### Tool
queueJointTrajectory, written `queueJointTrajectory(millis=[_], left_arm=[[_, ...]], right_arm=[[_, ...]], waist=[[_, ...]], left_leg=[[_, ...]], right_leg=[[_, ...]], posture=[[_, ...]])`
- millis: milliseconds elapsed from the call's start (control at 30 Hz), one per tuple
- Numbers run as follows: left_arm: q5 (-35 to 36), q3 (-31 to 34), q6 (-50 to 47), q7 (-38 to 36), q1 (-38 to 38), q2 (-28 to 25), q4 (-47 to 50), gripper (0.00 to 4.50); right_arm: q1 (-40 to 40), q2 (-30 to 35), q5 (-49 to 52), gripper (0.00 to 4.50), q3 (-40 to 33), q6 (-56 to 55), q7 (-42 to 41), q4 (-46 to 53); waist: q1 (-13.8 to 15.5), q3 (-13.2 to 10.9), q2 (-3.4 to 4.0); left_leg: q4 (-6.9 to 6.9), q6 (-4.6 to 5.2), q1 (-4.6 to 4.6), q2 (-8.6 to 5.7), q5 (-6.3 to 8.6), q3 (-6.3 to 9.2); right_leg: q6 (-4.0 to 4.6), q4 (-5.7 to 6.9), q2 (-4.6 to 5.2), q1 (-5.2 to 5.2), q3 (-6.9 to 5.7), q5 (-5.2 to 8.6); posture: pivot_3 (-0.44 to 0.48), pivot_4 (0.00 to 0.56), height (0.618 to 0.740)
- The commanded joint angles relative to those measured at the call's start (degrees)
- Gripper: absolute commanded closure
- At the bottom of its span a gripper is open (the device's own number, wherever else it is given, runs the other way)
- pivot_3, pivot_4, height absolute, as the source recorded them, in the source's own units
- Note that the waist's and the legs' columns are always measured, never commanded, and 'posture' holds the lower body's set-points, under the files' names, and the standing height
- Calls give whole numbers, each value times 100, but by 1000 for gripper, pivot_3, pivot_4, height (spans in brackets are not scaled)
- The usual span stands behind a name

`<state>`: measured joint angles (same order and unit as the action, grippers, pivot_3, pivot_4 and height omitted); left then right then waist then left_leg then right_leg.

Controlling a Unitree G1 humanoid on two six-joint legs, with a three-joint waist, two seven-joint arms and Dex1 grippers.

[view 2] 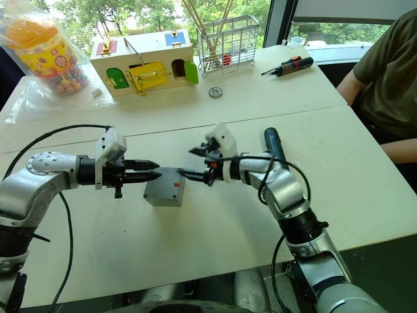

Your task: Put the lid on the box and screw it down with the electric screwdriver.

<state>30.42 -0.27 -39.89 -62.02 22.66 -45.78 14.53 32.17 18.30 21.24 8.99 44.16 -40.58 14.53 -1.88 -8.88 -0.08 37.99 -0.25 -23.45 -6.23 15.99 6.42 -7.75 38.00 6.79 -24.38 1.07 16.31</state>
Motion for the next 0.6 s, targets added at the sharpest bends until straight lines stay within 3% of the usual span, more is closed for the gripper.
queueJointTrajectory(millis=[33,100,167,233,400,500,600], left_arm=[[231,58,-24,-17,344,121,166,3171],[256,-65,-1,-44,493,222,235,3171],[248,-224,84,-86,628,350,303,3171],[211,-356,140,-81,724,476,368,3171],[-72,-759,506,-151,862,684,414,3171],[-175,-929,732,-319,835,684,406,3171],[-345,-1098,981,-422,812,712,346,3171]], right_arm=[[554,-159,785,1121,-1413,1263,955,686],[800,177,973,1121,-1855,2114,1185,864],[1106,1135,1367,1121,-1910,3836,871,854],[1222,2071,1638,1121,-1676,4743,587,826],[1236,3953,1427,1121,-642,4804,394,316],[1311,4587,1795,1121,-201,4834,6,-186],[1683,4819,1791,1121,396,4834,-203,-880]], waist=[[1,0,0],[37,0,0],[110,-1,2],[134,-1,1],[110,-2,3],[88,-3,3],[79,-3,3]], left_leg=[[0,0,0,1,0,0],[1,-1,0,0,0,1],[-1,0,0,-1,0,1],[1,3,-1,-7,1,2],[5,7,-6,1,2,-14],[2,9,-4,8,3,-25],[-1,10,-4,9,4,-28]], right_leg=[[0,1,0,0,0,0],[0,1,0,0,0,0],[0,-1,1,1,0,0],[1,-4,6,6,0,0],[0,-23,7,12,4,1],[0,-23,4,7,12,1],[0,-25,4,4,14,1]], posture=[[0,150,740],[0,150,740],[0,150,740],[0,150,740],[0,150,740],[0,150,740],[0,150,740]])
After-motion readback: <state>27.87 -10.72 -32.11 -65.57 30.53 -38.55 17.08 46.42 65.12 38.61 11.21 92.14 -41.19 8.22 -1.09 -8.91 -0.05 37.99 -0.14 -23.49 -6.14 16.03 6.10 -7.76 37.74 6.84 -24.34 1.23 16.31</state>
